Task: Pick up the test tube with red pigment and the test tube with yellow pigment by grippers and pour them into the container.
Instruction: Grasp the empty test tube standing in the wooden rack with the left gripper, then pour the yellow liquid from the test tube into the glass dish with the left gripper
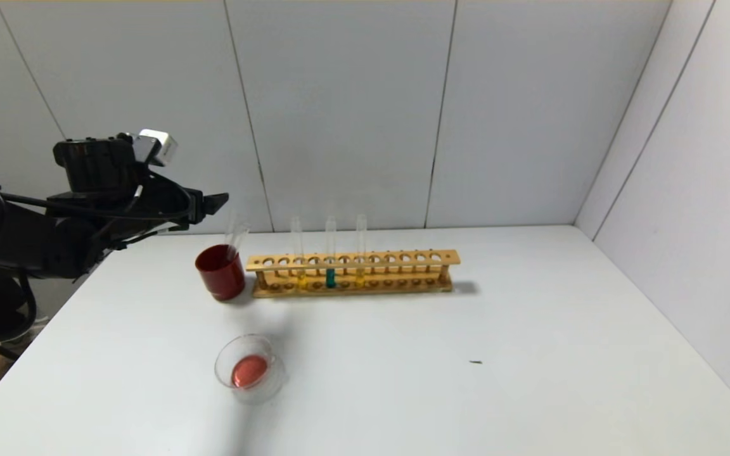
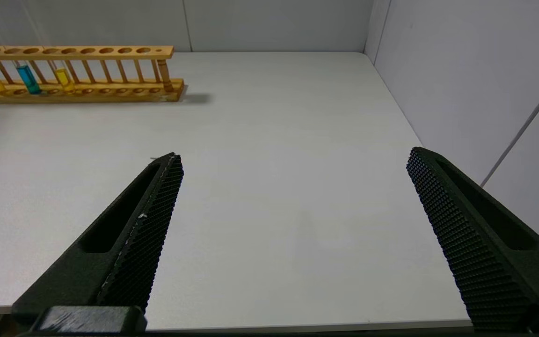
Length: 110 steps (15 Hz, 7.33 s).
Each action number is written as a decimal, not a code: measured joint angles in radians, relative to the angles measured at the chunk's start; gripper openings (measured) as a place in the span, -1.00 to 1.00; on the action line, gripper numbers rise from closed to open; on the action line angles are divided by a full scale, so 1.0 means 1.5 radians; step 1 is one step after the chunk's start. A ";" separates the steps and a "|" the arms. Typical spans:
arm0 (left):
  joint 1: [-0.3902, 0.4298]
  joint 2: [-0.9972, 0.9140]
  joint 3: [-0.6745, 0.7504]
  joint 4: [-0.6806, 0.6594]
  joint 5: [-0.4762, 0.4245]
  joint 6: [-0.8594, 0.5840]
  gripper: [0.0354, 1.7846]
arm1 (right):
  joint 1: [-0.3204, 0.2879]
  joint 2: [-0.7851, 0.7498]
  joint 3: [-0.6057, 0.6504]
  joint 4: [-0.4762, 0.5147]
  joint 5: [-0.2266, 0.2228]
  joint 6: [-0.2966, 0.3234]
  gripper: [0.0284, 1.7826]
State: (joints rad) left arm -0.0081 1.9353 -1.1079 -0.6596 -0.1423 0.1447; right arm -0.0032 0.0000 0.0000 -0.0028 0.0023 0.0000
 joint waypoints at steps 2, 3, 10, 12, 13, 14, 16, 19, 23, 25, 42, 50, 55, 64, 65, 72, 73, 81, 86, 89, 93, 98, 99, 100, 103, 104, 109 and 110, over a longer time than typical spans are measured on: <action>-0.034 -0.039 0.024 0.006 -0.001 0.000 0.96 | 0.000 0.000 0.000 0.000 0.000 0.000 0.96; -0.064 -0.057 0.043 0.007 -0.001 0.000 0.96 | 0.000 0.000 0.000 0.000 0.000 0.000 0.96; -0.195 -0.079 0.125 -0.007 0.020 -0.003 0.96 | 0.000 0.000 0.000 0.000 0.000 0.000 0.96; -0.216 -0.068 0.142 -0.033 0.020 -0.003 0.96 | 0.000 0.000 0.000 0.000 0.000 0.000 0.96; -0.222 -0.060 0.147 -0.048 0.020 -0.003 0.96 | 0.000 0.000 0.000 0.000 0.000 0.000 0.96; -0.225 -0.050 0.151 -0.061 0.020 -0.003 0.96 | 0.000 0.000 0.000 0.000 0.000 0.000 0.96; -0.228 -0.022 0.155 -0.093 0.030 -0.003 0.96 | 0.000 0.000 0.000 0.000 0.000 0.000 0.96; -0.229 0.034 0.151 -0.155 0.069 -0.003 0.96 | 0.000 0.000 0.000 0.000 0.000 0.000 0.96; -0.229 0.105 0.128 -0.195 0.081 -0.003 0.96 | 0.000 0.000 0.000 0.000 0.000 0.000 0.96; -0.228 0.129 0.110 -0.196 0.083 -0.004 0.96 | 0.000 0.000 0.000 0.000 0.000 0.000 0.96; -0.216 0.195 0.044 -0.174 0.095 -0.013 -0.41 | 0.000 0.000 0.000 0.000 0.000 0.000 0.96; -0.217 0.172 0.032 -0.153 0.097 -0.011 -0.68 | 0.000 0.000 0.000 0.000 0.000 0.000 0.96; -0.218 0.088 0.001 -0.065 0.099 -0.001 -0.68 | 0.000 0.000 0.000 0.000 0.000 0.000 0.96; -0.233 -0.103 0.062 0.048 0.089 0.101 -0.68 | 0.000 0.000 0.000 0.000 0.000 0.000 0.96; -0.233 -0.125 0.094 0.048 0.078 0.144 -0.68 | 0.000 0.000 0.000 0.000 0.000 0.000 0.96; -0.214 -0.255 0.297 0.048 0.018 0.410 -0.68 | 0.000 0.000 0.000 0.000 0.000 0.000 0.96; -0.200 -0.266 0.326 0.048 0.007 0.453 -0.68 | 0.000 0.000 0.000 0.000 0.000 0.000 0.96; -0.073 -0.266 0.393 0.050 -0.144 0.783 -0.68 | 0.000 0.000 0.000 0.000 0.000 0.000 0.96; -0.025 -0.235 0.390 0.090 -0.150 0.954 -0.68 | 0.000 0.000 0.000 0.000 0.000 0.000 0.96; 0.000 -0.200 0.388 0.088 -0.148 1.026 -0.68 | 0.000 0.000 0.000 0.000 0.000 0.000 0.96; 0.010 -0.146 0.354 0.087 -0.138 1.107 -0.68 | 0.000 0.000 0.000 0.000 0.000 0.000 0.96; 0.007 -0.122 0.305 0.151 -0.090 1.185 -0.68 | 0.000 0.000 0.000 0.000 0.000 0.000 0.96; 0.007 -0.122 0.295 0.164 -0.083 1.205 -0.68 | 0.000 0.000 0.000 0.000 0.000 0.000 0.96; 0.005 -0.120 0.290 0.167 -0.075 1.220 -0.68 | 0.000 0.000 0.000 0.000 0.000 0.000 0.96; -0.017 -0.112 0.275 0.166 -0.063 1.225 -0.68 | 0.000 0.000 0.000 0.000 0.000 0.000 0.96; -0.023 -0.109 0.270 0.167 -0.054 1.227 -0.68 | 0.000 0.000 0.000 0.000 0.000 0.000 0.96; -0.029 -0.095 0.257 0.167 -0.045 1.244 -0.68 | 0.000 0.000 0.000 0.000 0.000 0.000 0.96; -0.029 -0.093 0.254 0.167 -0.045 1.259 -0.68 | 0.000 0.000 0.000 0.000 0.000 0.000 0.96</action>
State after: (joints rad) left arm -0.0515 1.7957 -0.7268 -0.4098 -0.2091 2.0330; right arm -0.0032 0.0000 0.0000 -0.0028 0.0028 0.0000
